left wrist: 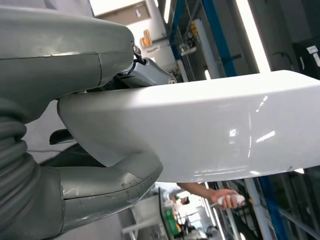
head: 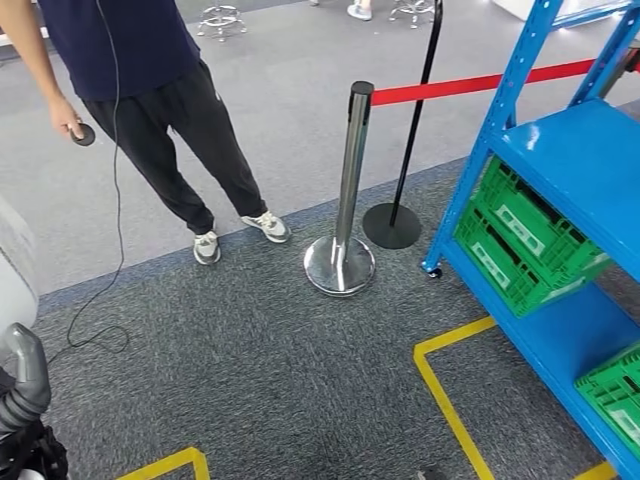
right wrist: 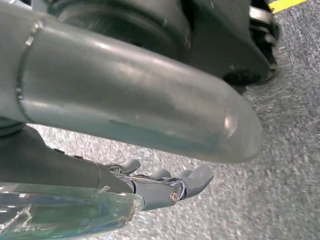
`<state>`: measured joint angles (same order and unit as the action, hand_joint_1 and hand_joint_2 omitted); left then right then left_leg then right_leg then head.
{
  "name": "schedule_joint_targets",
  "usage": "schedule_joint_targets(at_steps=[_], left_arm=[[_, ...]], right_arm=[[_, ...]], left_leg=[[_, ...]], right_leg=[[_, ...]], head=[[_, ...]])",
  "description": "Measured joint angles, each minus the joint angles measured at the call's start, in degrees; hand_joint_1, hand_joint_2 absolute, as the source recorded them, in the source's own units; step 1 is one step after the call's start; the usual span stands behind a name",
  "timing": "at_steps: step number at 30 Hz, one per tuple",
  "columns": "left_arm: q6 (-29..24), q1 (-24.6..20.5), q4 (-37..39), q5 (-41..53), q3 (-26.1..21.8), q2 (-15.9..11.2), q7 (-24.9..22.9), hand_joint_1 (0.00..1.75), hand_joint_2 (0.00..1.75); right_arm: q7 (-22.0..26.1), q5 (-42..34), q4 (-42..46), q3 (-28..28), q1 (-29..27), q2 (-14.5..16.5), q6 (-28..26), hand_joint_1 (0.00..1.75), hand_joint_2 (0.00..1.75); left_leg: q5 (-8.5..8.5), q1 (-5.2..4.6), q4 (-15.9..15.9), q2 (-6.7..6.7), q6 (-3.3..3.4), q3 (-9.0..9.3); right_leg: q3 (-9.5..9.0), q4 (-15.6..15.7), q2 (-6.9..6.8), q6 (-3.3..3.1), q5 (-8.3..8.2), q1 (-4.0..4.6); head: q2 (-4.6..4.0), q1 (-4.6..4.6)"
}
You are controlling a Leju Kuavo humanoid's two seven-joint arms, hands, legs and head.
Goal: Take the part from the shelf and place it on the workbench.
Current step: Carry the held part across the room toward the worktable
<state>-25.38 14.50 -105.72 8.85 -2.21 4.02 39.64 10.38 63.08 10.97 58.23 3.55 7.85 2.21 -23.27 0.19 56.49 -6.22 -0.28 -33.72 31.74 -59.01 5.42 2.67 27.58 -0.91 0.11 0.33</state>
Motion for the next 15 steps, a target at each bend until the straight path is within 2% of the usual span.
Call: schedule_joint_targets(at_steps=[1,2,3,5,6,7,8,9,10,11,12,13,14,15], left_arm=[[0.01,0.05,-0.01,0.03,0.00,0.00,-0.03,1.75,1.75],[0.01,0.18,-0.01,0.05,0.01,0.01,-0.05,1.75,1.75],[0.01,0.36,-0.01,0.07,0.01,0.01,-0.07,1.75,1.75],[0.01,0.54,-0.01,0.11,0.03,0.02,-0.13,1.75,1.75],[0.00,0.54,-0.01,0.13,0.04,0.02,-0.15,1.75,1.75],[0.00,0.51,0.00,0.14,0.06,0.03,-0.18,1.75,1.75],[0.00,0.53,0.01,0.15,0.07,0.04,-0.19,1.75,1.75],[0.00,0.58,0.01,0.15,0.08,0.04,-0.20,1.75,1.75],[0.00,0.63,0.02,0.15,0.09,0.05,-0.20,1.75,1.75],[0.00,0.63,0.02,0.18,0.09,0.05,-0.21,1.75,1.75],[0.00,0.62,0.02,0.24,0.09,0.06,-0.21,1.75,1.75],[0.00,0.59,0.02,0.31,0.09,0.07,-0.21,1.75,1.75],[0.00,0.51,0.02,0.39,0.09,0.07,-0.21,1.75,1.75],[-0.01,0.48,0.02,0.46,0.09,0.07,-0.22,1.75,1.75]], right_arm=[[0.01,0.06,-0.02,-0.01,-0.03,0.09,0.01,0.00,0.00],[0.05,0.16,-0.01,-0.01,-0.07,0.12,-0.02,0.00,0.00],[0.14,0.33,-0.01,-0.02,-0.08,0.13,-0.07,0.00,0.00],[0.48,0.70,0.01,-0.06,-0.06,0.18,-0.21,0.00,0.00],[0.63,0.84,0.01,-0.08,-0.10,0.20,-0.27,0.00,0.00],[0.73,0.93,0.01,-0.09,-0.19,0.21,-0.32,0.00,0.00],[0.75,0.98,0.01,-0.09,-0.30,0.22,-0.35,0.00,0.00],[0.77,1.01,0.01,-0.09,-0.37,0.22,-0.36,0.00,0.00],[0.79,1.03,0.01,-0.10,-0.38,0.22,-0.33,0.00,0.00],[0.81,1.04,0.01,-0.10,-0.33,0.22,-0.25,0.00,0.00],[0.84,1.06,0.01,-0.11,-0.25,0.22,-0.12,0.00,0.00],[0.87,1.07,0.01,-0.13,-0.17,0.22,0.02,0.00,0.00],[0.90,1.08,0.01,-0.14,-0.14,0.22,0.14,0.00,0.00],[0.92,1.08,0.01,-0.15,-0.12,0.22,0.24,0.00,0.00]], left_leg=[[0.19,0.07,0.01,-0.63,-0.34,-0.27],[0.39,0.20,-0.03,-1.28,-0.65,-0.50],[0.32,0.28,0.20,-1.16,-0.93,-0.77],[-1.75,0.08,3.56,1.44,-1.30,-2.47],[-3.66,-0.04,6.92,3.31,-1.40,-4.02],[-5.66,-0.10,10.88,4.58,-1.51,-5.90],[-7.11,-0.08,14.35,5.09,-1.58,-7.55],[-7.67,-0.05,16.46,5.30,-1.59,-8.53],[-7.18,-0.04,16.67,5.42,-1.56,-8.56],[-5.74,-0.05,14.65,5.69,-1.49,-7.42],[-3.84,-0.07,11.09,6.43,-1.38,-5.40],[-2.25,-0.18,7.08,7.95,-1.30,-3.10],[-1.24,-0.32,3.73,9.24,-1.13,-1.25],[-0.86,-0.46,1.66,10.19,-0.95,-0.16]], right_leg=[[-0.17,0.19,0.11,-0.26,0.12,0.08],[-0.26,0.21,-0.66,-0.70,-0.06,0.18],[-0.33,0.25,-1.30,-1.06,-0.18,0.26],[-0.33,0.45,-2.84,-1.88,-0.42,0.32],[-0.32,0.50,-3.65,-2.18,-0.42,0.41],[-0.30,0.50,-4.57,-2.42,-0.38,0.55],[-0.27,0.50,-5.49,-2.57,-0.32,0.66],[-0.26,0.50,-6.39,-2.64,-0.27,0.73],[-0.27,0.49,-7.23,-2.67,-0.21,0.77],[-0.33,0.49,-8.02,-2.65,-0.15,0.79],[-0.45,0.49,-8.74,-2.55,-0.06,0.80],[-0.58,0.45,-9.38,-2.36,0.10,0.93],[-0.69,0.35,-9.93,-2.12,0.30,1.10],[-0.81,0.29,-10.46,-1.88,0.48,1.28]], head=[[0.00,-0.03],[0.00,-0.04],[0.00,-0.03],[0.00,-0.32],[0.00,-0.47],[0.00,-0.60],[0.00,-0.62],[0.00,-0.61],[0.00,-0.62],[0.00,-0.62],[0.00,-0.62],[0.00,-0.64],[0.00,-0.63],[0.00,-0.58]])
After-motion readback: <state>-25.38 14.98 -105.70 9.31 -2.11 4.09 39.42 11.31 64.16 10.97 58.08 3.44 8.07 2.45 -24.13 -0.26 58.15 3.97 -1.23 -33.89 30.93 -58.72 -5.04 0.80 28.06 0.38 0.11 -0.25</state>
